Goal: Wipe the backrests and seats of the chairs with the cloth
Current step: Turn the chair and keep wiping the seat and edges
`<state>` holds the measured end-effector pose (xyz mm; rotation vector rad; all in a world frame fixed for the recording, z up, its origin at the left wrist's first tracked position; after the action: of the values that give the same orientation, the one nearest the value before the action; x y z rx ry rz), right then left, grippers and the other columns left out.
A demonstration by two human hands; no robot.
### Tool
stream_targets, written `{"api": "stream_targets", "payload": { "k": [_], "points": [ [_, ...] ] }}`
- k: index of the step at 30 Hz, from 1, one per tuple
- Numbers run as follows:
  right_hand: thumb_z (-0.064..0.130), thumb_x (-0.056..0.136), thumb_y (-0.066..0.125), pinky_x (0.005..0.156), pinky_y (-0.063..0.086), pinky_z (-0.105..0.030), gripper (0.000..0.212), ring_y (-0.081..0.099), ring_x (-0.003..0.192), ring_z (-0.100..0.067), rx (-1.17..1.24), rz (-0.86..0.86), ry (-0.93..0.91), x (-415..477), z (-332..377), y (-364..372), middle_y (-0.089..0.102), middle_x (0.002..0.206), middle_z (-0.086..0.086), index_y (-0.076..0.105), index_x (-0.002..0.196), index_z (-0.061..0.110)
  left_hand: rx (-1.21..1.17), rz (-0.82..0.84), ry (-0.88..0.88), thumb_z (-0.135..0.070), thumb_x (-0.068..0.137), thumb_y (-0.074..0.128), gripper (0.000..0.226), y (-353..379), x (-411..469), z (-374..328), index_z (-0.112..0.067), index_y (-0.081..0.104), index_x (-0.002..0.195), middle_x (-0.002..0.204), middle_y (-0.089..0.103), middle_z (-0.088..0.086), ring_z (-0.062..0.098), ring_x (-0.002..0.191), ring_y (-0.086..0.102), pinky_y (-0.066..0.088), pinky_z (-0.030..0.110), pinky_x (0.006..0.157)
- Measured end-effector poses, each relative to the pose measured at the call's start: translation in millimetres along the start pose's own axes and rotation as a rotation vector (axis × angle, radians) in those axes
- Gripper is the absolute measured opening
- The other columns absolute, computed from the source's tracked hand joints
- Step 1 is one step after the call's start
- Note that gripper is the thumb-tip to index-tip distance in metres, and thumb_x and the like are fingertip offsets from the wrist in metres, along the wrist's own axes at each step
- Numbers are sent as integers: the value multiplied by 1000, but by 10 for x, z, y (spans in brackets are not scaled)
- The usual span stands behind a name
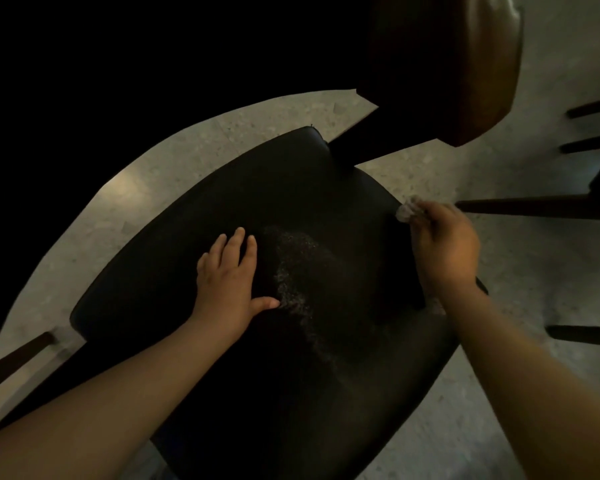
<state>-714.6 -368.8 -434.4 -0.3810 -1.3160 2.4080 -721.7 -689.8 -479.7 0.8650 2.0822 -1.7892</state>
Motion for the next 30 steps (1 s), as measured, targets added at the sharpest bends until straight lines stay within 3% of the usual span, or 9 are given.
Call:
{"api": "stream_targets", "payload": {
  "k": [4,7,11,17,19,22,25,27,30],
  "points": [
    [24,98,51,90,45,-29,27,56,98,-3,150,-21,134,-185,-58,152,61,110,10,59,124,24,18,0,-4,-57,84,62,104,-14,-7,-3,-21,-5,154,161,-15,4,27,148,-11,6,47,121],
    [26,95,52,92,50,-40,26,57,99,-7,105,-1,41,-550,160,273,59,106,13,59,120,26,12,4,-3,-57,84,62,104,-30,-27,-17,-20,-5,155,161,-15,4,27,148,-12,6,47,121],
    [37,92,47,89,49,-28,29,57,100,-1,176,134,-107,-798,404,330,56,107,22,59,118,34,11,15,-3,-57,84,61,104,-42,-32,-23,-20,-5,155,161,-14,4,26,148,-12,6,47,121],
    [25,98,50,92,40,-27,29,55,111,-18,120,-37,115,-230,-105,-12,60,120,-3,62,124,18,13,5,-9,-58,83,63,105,-35,-20,-18,-20,-3,155,161,-13,4,26,148,-11,6,46,121],
    [24,98,51,91,39,-25,29,55,110,-17,112,-25,184,-291,-145,55,59,119,-4,61,124,17,16,3,-6,-58,83,62,104,-34,-17,-20,-20,-4,155,161,-13,4,26,148,-11,6,46,121],
    [27,95,51,95,46,-32,30,56,107,-12,93,35,92,-640,89,169,60,115,4,60,123,24,12,-1,0,-58,84,60,104,-46,-46,-23,-20,-5,155,161,-14,4,26,148,-11,6,46,121],
    [36,91,47,88,45,-20,34,56,98,1,175,150,19,-948,252,224,57,107,18,60,122,30,-8,-1,23,-58,86,58,103,-69,-108,-46,-22,-10,154,161,-17,3,25,148,-13,6,46,122],
    [37,91,46,81,40,-13,34,54,96,5,175,113,6,-983,220,94,55,105,20,60,122,31,-31,-1,32,-59,87,56,101,-81,-165,-62,-24,-11,154,161,-16,3,25,148,-12,6,46,122],
    [28,95,50,78,35,-12,31,54,95,-3,147,-2,93,-796,-4,-169,55,105,12,60,124,24,-11,-11,-9,-66,82,55,103,-41,-273,-90,-22,-4,155,162,-10,4,27,149,-6,9,48,121]
  ]
}}
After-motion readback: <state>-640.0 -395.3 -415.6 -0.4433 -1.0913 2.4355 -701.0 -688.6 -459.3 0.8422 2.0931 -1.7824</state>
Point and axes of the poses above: each hand's wrist, its own x-axis towards the middle knuckle, its own y-axis out of the palm, z = x × y, the point moved 10 cm from there along x, towards the middle knuckle
